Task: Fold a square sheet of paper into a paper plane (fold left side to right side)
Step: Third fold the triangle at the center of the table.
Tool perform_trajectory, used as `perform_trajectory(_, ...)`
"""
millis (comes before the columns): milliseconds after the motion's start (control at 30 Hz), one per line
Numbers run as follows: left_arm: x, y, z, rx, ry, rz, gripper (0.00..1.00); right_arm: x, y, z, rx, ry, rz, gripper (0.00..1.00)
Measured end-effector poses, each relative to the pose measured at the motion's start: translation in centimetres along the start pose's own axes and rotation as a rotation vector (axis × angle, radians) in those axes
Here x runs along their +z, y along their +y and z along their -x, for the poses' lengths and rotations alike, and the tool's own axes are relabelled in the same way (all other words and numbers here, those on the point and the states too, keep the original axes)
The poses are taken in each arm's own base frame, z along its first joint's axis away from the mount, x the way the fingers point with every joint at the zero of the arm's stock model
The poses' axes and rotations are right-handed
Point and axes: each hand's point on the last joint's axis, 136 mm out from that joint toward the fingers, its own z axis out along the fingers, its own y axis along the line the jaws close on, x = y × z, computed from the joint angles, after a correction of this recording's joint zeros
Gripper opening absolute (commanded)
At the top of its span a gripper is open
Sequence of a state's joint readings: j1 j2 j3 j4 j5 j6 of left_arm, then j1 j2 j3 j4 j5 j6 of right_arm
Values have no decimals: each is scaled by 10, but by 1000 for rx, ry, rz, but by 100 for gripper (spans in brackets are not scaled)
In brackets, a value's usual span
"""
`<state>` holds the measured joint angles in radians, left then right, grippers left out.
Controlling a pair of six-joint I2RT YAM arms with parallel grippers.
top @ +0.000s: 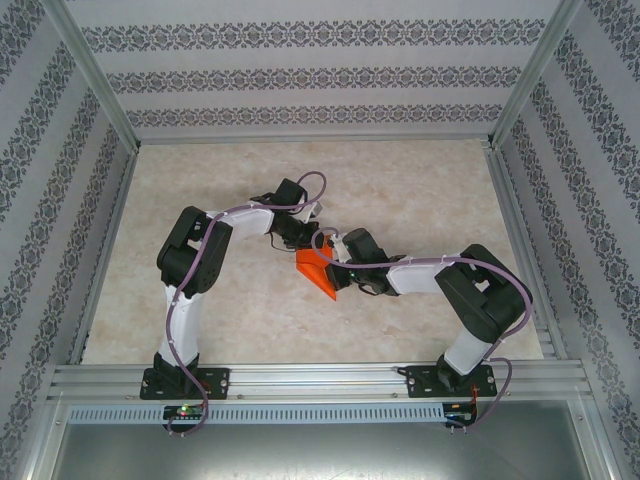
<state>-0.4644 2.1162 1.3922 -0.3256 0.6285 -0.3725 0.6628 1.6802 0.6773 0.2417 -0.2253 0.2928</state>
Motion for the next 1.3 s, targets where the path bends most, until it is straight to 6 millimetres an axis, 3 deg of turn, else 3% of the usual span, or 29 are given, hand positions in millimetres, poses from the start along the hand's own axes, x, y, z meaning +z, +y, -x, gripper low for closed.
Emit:
perform_trajectory(500, 0, 0, 0, 0, -1, 0, 17, 5, -1, 1, 3, 25, -6, 0)
perform_trajectory(667, 0, -1, 0, 5, -1, -6, 22, 5, -1, 1, 3, 29, -8, 0)
perform_trajectory(900, -4, -6, 4, 26, 4, -7, 36, 5, -1, 1, 4, 32, -8, 0)
perform_trajectory(1033, -14, -9, 15, 34, -3, 7, 42, 5, -1, 0, 4, 33, -7, 0)
perform_trajectory(1133, -28, -14, 34, 47, -37, 6, 44, 5, 0, 0, 4, 33, -5, 0)
perform_trajectory(1300, -56, -8, 54, 41, -105, 18, 34, 5, 0, 0, 3, 33, -5, 0)
